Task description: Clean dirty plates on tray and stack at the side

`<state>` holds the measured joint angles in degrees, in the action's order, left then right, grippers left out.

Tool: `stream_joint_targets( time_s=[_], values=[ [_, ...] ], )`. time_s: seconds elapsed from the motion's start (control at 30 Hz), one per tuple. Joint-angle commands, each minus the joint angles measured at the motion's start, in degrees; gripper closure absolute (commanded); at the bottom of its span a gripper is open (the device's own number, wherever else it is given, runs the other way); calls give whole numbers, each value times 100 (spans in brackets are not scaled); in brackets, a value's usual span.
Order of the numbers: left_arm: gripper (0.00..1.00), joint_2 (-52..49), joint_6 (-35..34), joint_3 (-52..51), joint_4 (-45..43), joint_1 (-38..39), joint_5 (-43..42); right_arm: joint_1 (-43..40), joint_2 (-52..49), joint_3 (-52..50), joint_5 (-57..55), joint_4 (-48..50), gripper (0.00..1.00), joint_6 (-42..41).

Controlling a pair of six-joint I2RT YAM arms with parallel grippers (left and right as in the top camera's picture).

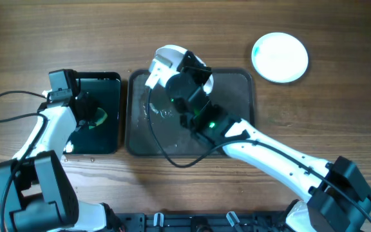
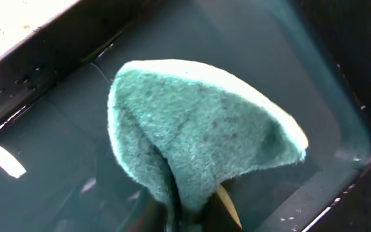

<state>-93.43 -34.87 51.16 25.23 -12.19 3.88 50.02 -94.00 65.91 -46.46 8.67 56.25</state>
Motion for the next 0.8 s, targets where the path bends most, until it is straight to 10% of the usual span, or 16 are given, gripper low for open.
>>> stream_joint_targets(
  time_s=[0.0,0.17,0.4,0.5,0.63,0.77],
  values=[
    [62,-197,-33,-28,-20,-31,-151,136,122,138,-507,205,96,966],
    [51,-103,-31,20,-7,-33,-153,151,122,138,-531,332,96,1305],
    [0,1029,-33,103,293,-31,-151,157,122,138,-1036,1373,96,3077],
    [0,1257,-33,103,286,-31,-151,157,122,138,-1233,1539,96,3375],
    [0,1235,-33,103,286,-31,-151,155,120,120,-1263,1064,96,2452],
    [0,1237,-33,103,289,-31,-151,-286,120,120,1073,-1556,96,164]
  ],
)
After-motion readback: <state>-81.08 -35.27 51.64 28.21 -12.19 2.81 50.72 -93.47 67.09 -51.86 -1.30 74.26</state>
